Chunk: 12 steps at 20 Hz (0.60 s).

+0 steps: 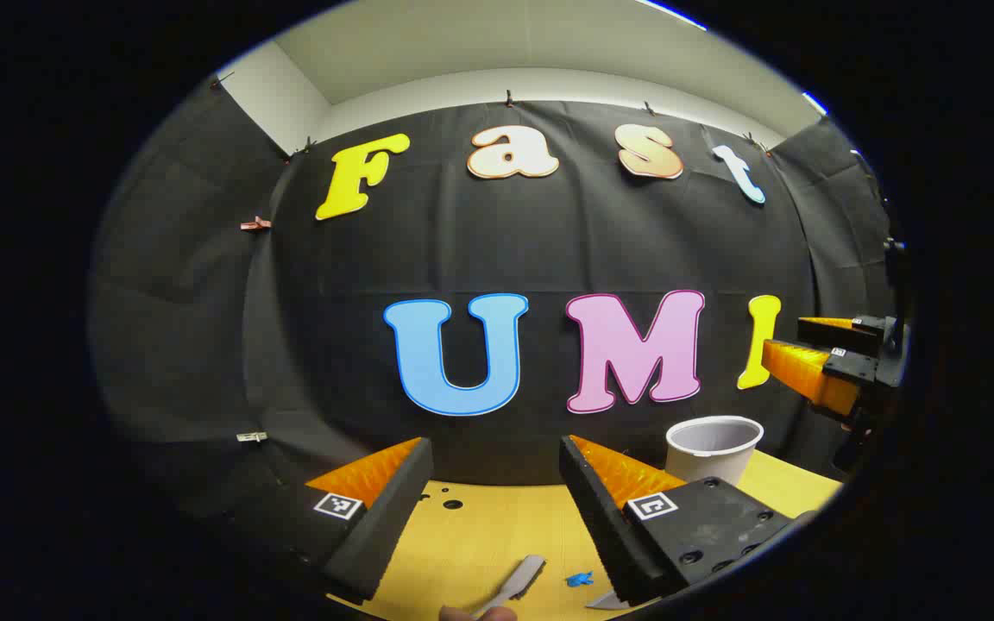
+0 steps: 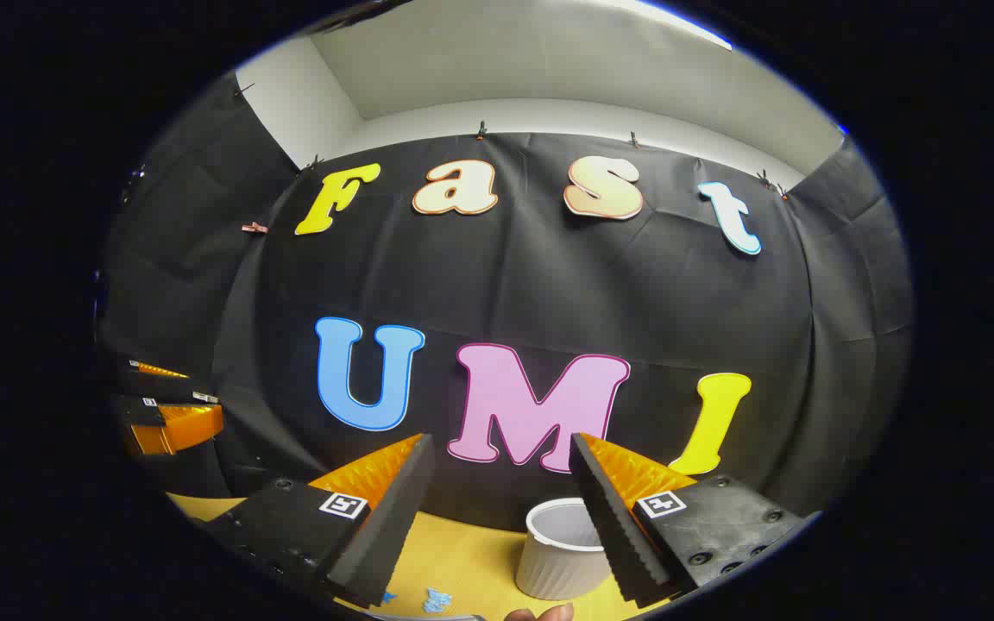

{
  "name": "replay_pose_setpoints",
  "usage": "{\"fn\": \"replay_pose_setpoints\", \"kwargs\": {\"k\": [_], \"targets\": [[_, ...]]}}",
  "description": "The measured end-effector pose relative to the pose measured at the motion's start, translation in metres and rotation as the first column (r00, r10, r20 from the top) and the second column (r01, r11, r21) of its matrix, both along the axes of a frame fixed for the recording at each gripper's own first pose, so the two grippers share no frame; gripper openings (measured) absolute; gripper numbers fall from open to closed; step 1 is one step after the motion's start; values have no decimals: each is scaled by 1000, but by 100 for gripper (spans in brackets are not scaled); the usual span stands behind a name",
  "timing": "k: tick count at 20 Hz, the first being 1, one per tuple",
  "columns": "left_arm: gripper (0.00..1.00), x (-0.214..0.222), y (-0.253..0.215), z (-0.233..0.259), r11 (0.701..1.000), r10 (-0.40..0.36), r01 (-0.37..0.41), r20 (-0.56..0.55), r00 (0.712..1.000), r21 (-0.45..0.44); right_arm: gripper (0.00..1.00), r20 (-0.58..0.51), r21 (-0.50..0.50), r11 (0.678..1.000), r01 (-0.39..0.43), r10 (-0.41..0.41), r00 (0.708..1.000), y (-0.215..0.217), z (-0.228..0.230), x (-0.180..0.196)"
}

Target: Pick up the small broom and dustpan from the desktop, sweep the trash into the dustpan with the broom, and then empty the trash into the garbage bin.

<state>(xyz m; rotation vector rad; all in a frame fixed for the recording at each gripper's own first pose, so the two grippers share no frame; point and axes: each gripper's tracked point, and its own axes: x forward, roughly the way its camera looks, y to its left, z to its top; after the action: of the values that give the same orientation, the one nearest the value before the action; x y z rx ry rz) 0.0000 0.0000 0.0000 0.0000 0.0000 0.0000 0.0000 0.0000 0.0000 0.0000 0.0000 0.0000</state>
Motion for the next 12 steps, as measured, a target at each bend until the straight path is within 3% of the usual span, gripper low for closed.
{"fn": "replay_pose_setpoints", "kwargs": {"k": [4, 5, 6, 7, 10, 12], "targets": [[96, 11, -11, -6, 997, -81, 81, 1, 997, -2, 97, -6, 8, 1000, 12, -12, 1000, 1, 1, -2], [96, 15, -12, -8, 995, -95, 95, 1, 995, 0, 93, -18, 15, 1000, 5, -5, 1000, 3, -1, -4], [96, 17, -13, -11, 994, -112, 112, 0, 994, 0, 97, -30, 16, 1000, -3, 3, 1000, 4, -5, -6], [96, 18, -14, -11, 992, -127, 127, 2, 992, -3, 93, -41, 13, 1000, -13, 14, 999, 4, -8, -10], [96, 21, -17, -17, 987, -163, 163, 6, 987, -7, 97, -108, 2, 996, -92, 92, 990, 11, -32, -23], [96, 23, -17, -24, 984, -178, 178, -2, 984, -4, 94, -204, 30, 985, -172, 175, 963, 16, -59, -39]]}}
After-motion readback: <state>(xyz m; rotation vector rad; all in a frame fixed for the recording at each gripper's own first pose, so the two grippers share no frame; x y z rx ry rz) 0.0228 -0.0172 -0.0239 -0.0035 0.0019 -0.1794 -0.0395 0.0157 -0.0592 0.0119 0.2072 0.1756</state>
